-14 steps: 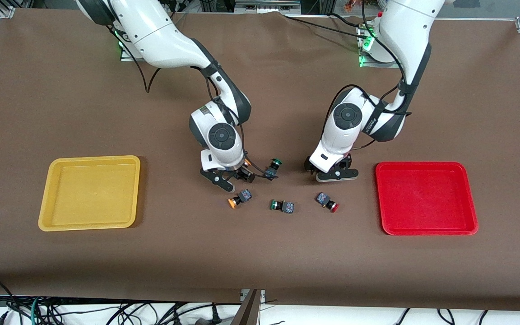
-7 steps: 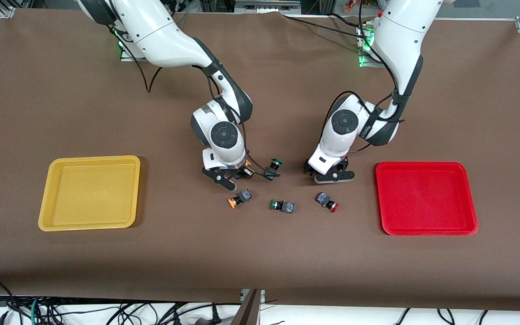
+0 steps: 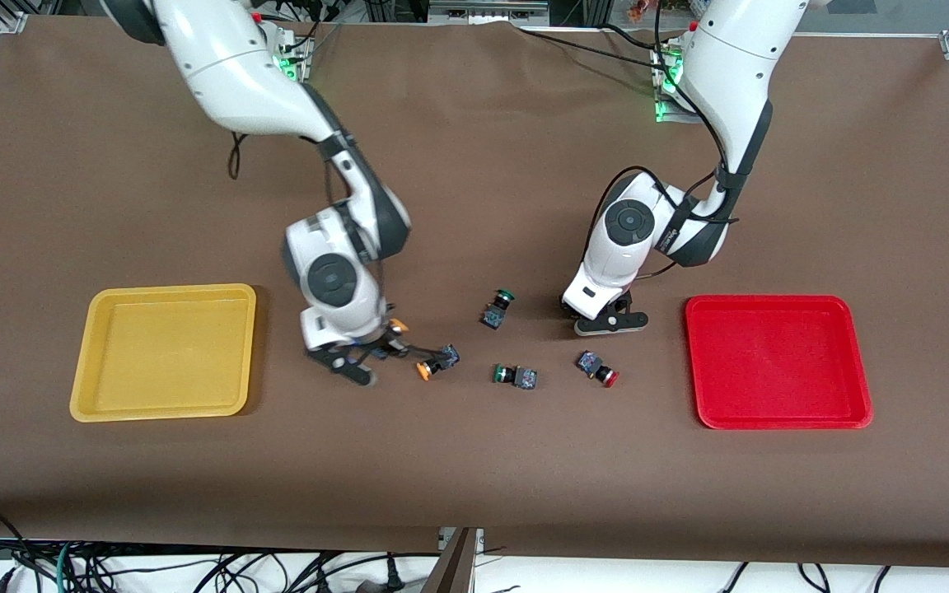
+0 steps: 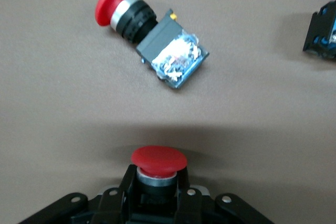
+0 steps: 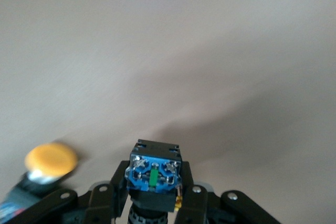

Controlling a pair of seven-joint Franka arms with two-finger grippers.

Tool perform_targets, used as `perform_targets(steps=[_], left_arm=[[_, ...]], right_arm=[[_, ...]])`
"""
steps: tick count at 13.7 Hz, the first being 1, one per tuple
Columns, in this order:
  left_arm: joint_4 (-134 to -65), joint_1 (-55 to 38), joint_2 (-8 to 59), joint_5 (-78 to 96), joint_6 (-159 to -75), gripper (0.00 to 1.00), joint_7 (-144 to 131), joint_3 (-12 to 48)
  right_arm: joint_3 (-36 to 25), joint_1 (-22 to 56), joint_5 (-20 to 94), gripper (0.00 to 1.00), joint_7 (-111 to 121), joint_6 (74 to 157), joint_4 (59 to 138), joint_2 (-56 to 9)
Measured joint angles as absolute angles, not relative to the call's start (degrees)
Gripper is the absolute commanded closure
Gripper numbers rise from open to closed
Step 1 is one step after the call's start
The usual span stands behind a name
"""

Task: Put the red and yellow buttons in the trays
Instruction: 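Carry the red button to the red tray while the right gripper carries yellow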

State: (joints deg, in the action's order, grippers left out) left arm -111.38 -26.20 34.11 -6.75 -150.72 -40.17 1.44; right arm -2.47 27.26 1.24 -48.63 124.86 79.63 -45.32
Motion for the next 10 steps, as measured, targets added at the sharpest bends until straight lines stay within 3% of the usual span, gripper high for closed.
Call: perform_targets(steps=[4, 10], left_arm=[[-109.2, -22.2, 29.7, -6.7, -144.2, 1.00, -39.3, 0.9], [-107.9, -9.3, 25.2, -5.0, -138.5, 1.00, -25.9, 0.7]], right_arm=[[-2.8, 17.1, 1.2, 0.98, -26.7, 116.6, 79.5, -41.7], [-4.3, 0.9, 1.1, 0.97, 1.2, 115.4, 80.3, -41.7]])
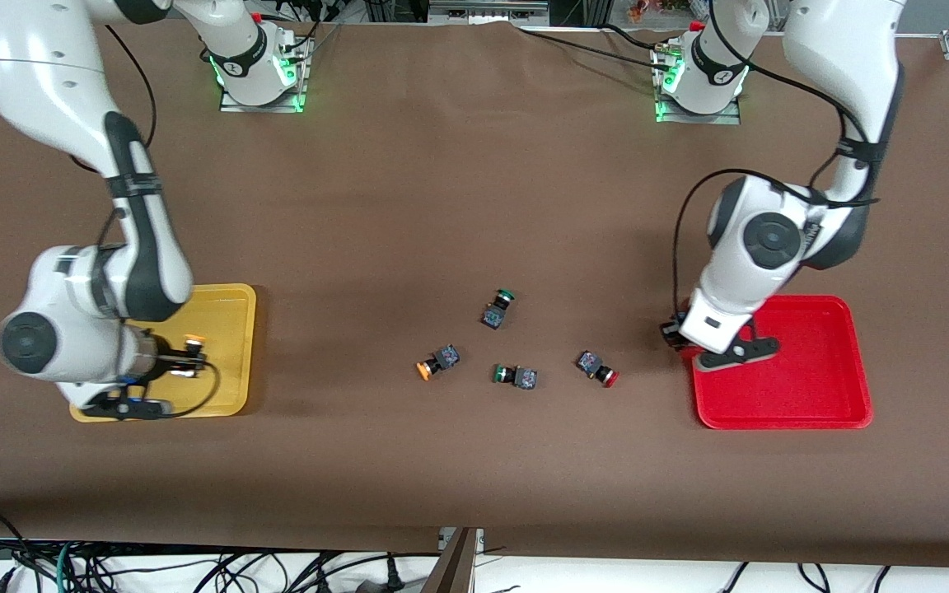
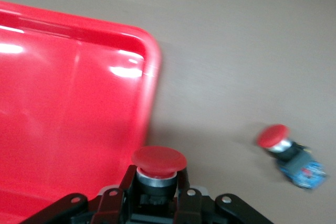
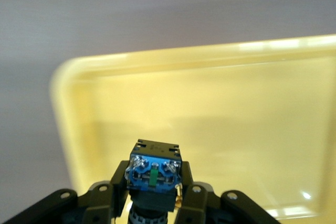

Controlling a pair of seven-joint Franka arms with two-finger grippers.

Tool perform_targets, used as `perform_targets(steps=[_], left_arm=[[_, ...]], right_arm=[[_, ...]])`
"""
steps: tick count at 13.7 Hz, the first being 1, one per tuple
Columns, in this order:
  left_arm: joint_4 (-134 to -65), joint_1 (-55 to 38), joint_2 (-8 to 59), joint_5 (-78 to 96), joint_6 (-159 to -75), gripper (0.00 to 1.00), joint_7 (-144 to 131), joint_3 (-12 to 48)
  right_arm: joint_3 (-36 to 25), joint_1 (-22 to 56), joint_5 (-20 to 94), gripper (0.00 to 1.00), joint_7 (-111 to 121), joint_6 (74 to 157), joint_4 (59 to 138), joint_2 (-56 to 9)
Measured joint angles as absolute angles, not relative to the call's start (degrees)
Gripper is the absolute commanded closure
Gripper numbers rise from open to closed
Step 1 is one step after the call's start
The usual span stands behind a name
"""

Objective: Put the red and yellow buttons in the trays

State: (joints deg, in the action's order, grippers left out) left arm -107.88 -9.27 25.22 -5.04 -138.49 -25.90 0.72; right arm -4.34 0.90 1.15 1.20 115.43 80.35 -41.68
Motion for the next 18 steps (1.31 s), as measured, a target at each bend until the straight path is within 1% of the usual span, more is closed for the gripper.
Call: perform_targets(steps=[3, 5, 9, 10, 11, 12, 13, 14, 16, 18], left_arm=[[-107.4, -0.7, 25.6, 1.6, -138.5, 1.00, -9.8, 0.6], [-106.3, 3.5, 27.1, 2.5, -138.5, 1.00, -4.0, 0.6], [-103.0, 4.5, 34.9, 2.5, -138.9, 1.00, -2.4, 1.3], [-101.9, 4.1, 36.8, 2.5, -139.3, 0.99, -2.4, 1.6], [-101.1, 3.8, 38.0, 2.5, -139.4, 0.97, -2.4, 1.7], [-100.4, 3.7, 38.7, 2.5, -139.4, 0.85, -2.4, 1.7], [-100.0, 3.6, 39.0, 2.5, -139.5, 0.34, -2.4, 1.7], [-99.9, 3.5, 39.1, 2.5, -139.6, 0.00, -2.4, 1.7], [-99.6, 3.4, 39.1, 2.5, -139.7, 0.00, -2.4, 1.7], [-98.8, 3.3, 39.1, 2.5, -139.7, 0.00, -2.4, 1.7]], right_arm=[[-4.3, -4.2, 1.1, 0.97, 7.6, 116.1, 80.5, -42.7], [-4.3, -5.4, 1.1, 0.96, 8.8, 118.1, 80.5, -44.0], [-4.3, -6.7, 0.9, 0.95, 10.0, 121.7, 80.7, -47.3], [-4.3, -7.5, 0.9, 0.88, 11.0, 122.2, 80.7, -48.0], [-4.3, -8.4, 0.9, 0.54, 11.9, 122.8, 80.7, -48.5], [-4.3, -9.0, 0.9, 0.30, 12.3, 123.3, 80.7, -48.6], [-4.3, -9.4, 0.9, 0.21, 12.4, 123.4, 80.7, -48.5], [-4.1, -9.5, 0.9, 0.11, 12.4, 123.4, 80.7, -48.5], [-2.8, -8.8, 1.0, 0.07, 12.3, 123.7, 79.9, -48.1], [-1.9, -5.1, 1.0, 0.07, 8.7, 123.2, 79.4, -46.0]])
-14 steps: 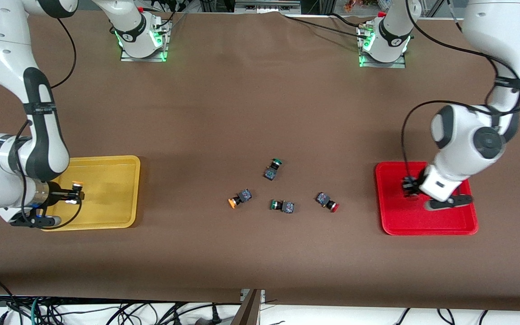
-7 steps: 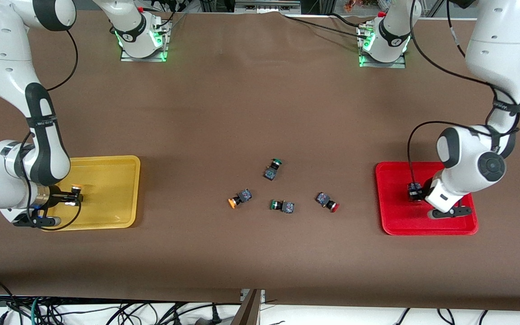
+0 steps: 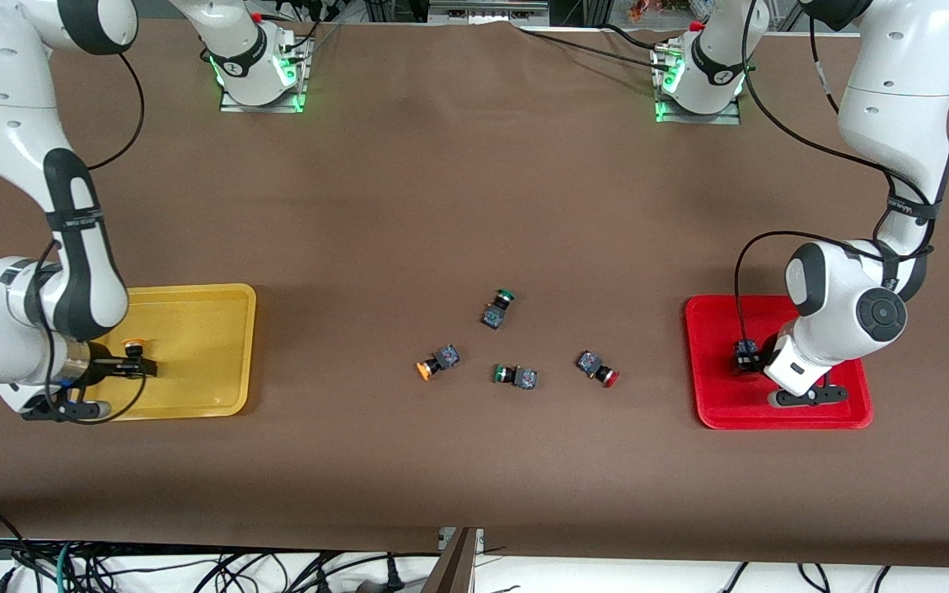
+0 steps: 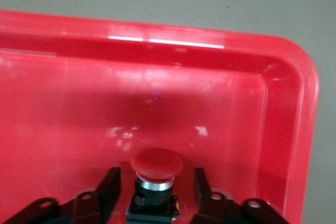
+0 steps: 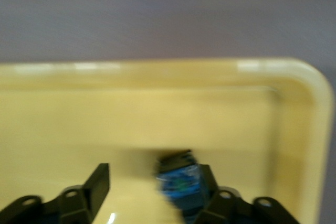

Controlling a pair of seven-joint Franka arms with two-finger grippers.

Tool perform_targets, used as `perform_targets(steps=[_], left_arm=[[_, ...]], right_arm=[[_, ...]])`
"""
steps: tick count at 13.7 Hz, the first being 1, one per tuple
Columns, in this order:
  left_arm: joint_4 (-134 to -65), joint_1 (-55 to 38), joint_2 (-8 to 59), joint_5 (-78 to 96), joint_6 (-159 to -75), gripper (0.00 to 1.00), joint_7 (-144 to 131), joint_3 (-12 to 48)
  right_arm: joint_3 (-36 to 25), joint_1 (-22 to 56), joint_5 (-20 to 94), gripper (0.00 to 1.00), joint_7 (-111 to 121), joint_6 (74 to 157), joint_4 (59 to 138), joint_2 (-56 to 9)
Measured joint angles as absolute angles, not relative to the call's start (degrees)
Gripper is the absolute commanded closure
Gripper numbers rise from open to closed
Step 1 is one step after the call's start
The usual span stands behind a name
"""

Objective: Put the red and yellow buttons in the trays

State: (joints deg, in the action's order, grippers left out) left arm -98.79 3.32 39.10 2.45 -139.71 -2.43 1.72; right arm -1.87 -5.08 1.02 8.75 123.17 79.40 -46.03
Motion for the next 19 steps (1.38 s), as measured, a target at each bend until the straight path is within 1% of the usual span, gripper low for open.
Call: perform_targets(steps=[2, 3, 5, 7, 9, 12, 14, 16, 19], left_arm=[[-97.3, 3.3, 38.2, 2.5, -138.9, 0.00, -2.4, 1.7], [-96.5, 3.3, 36.9, 2.5, -136.9, 0.00, -2.4, 1.7], [-95.5, 3.1, 33.9, 2.5, -133.4, 0.00, -2.5, 2.0], [-95.4, 2.2, 32.4, 2.5, -132.1, 0.00, -3.7, 2.7], [-95.4, -0.1, 32.4, 2.6, -132.1, 0.00, -8.8, 3.1], [-95.2, -6.9, 32.8, 2.6, -132.1, 0.00, -21.4, 3.3], [-95.2, -11.4, 33.5, 2.6, -132.2, 0.00, -29.4, 3.3], [-94.8, -14.9, 34.9, 2.6, -132.5, 0.00, -36.5, 3.3], [-90.7, -17.2, 38.0, 2.7, -132.8, 0.00, -54.8, 3.3]], right_arm=[[-1.5, 0.5, 1.0, 0.07, -0.3, 122.2, 79.4, -43.9], [-1.5, 3.7, 1.0, 0.07, -6.1, 122.0, 79.4, -43.4], [-1.5, 10.4, 0.9, 0.07, -19.0, 122.0, 79.4, -43.2], [-1.7, 16.1, 0.9, 0.07, -32.1, 122.5, 79.5, -43.3], [-1.6, 20.1, 0.8, 0.07, -44.6, 125.0, 79.5, -43.6], [-1.7, 25.8, 0.8, 0.07, -61.3, 131.2, 79.4, -44.8], [-1.8, 29.0, 0.8, 0.07, -70.0, 134.9, 78.8, -46.2], [-1.8, 31.6, -0.1, 0.07, -76.9, 136.8, 76.9, -48.3], [-2.2, 34.5, -1.8, 0.07, -83.2, 138.4, 73.5, -51.8]])
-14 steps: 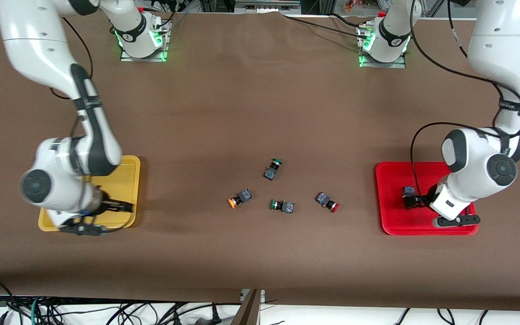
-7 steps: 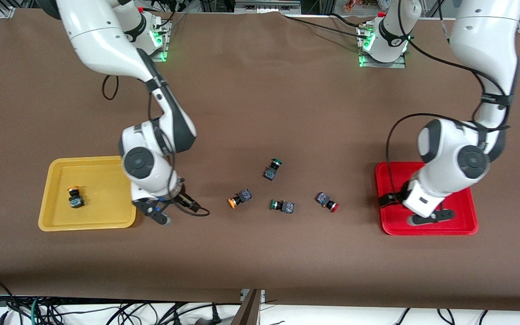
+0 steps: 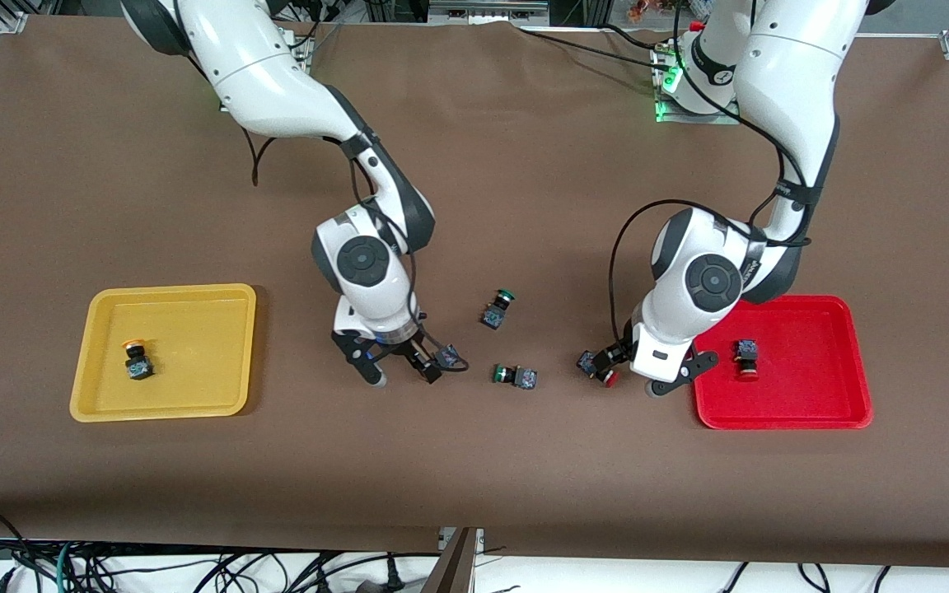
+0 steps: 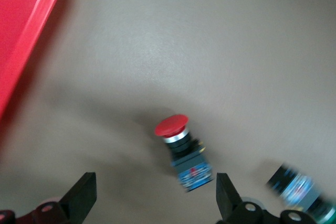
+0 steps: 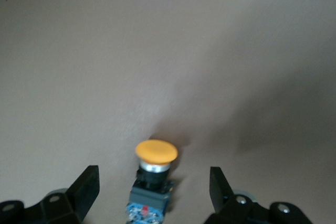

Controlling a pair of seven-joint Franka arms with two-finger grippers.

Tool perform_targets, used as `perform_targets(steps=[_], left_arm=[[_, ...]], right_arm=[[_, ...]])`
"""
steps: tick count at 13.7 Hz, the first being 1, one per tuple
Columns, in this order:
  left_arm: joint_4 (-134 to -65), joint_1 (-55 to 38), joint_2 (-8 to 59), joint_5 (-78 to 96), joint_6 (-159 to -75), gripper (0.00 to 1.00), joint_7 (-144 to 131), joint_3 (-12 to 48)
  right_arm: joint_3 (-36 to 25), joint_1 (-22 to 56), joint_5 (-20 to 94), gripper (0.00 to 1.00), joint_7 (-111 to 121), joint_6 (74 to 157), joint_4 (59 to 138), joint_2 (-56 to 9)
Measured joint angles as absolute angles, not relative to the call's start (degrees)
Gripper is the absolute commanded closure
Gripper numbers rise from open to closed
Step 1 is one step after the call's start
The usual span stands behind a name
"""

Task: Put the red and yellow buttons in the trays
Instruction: 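Grasp a second red button with the left gripper while the right grasps yellow, then carry the red button to the red tray while the right gripper carries yellow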

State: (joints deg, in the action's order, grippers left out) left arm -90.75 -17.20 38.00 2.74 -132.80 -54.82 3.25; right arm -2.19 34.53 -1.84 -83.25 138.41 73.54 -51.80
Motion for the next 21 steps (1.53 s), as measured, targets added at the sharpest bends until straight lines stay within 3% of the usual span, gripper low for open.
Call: perform_targets(steps=[7, 8, 10, 11, 12, 13, 14, 15, 16, 21], left_arm=[[-86.8, -18.3, 42.9, 2.7, -133.0, 0.00, -77.6, 3.1], [-86.3, -18.4, 44.2, 2.7, -133.7, 0.00, -78.0, 3.0], [-85.4, -18.4, 46.7, 2.7, -134.8, 0.00, -78.2, 2.9], [-85.0, -18.5, 47.8, 2.7, -135.3, 0.00, -78.2, 2.9], [-84.6, -18.6, 48.6, 2.7, -135.6, 0.11, -78.2, 2.9], [-84.2, -18.8, 49.1, 2.7, -135.6, 0.51, -78.2, 2.9], [-83.9, -18.9, 49.4, 2.7, -135.6, 0.77, -78.2, 2.9], [-83.8, -19.0, 49.4, 2.7, -135.6, 0.93, -78.2, 2.9], [-83.6, -19.0, 49.4, 2.7, -135.6, 1.00, -78.2, 2.9], [-82.1, -19.0, 49.4, 2.3, -135.3, 1.00, -78.0, 2.6]], right_arm=[[-3.6, 37.3, -4.3, 0.09, -87.3, 140.8, 67.0, -59.4], [-3.6, 37.5, -5.1, 0.29, -87.3, 140.8, 66.8, -59.9], [-3.8, 37.9, -5.9, 0.85, -87.3, 140.8, 66.6, -60.5], [-3.8, 38.0, -5.9, 1.00, -87.2, 140.7, 66.6, -60.5], [-3.8, 38.0, -5.9, 1.00, -87.1, 140.7, 66.6, -60.5], [-3.8, 38.0, -5.9, 1.00, -86.6, 140.7, 66.6, -60.5], [-3.9, 38.0, -5.9, 1.00, -86.0, 140.7, 66.4, -60.4], [-4.1, 37.9, -5.9, 1.00, -85.0, 140.6, 66.0, -60.4], [-4.2, 37.6, -5.9, 1.00, -83.8, 140.1, 65.5, -60.3], [-4.2, 30.4, -1.4, 1.00, -63.4, 127.5, 63.7, -54.7]])
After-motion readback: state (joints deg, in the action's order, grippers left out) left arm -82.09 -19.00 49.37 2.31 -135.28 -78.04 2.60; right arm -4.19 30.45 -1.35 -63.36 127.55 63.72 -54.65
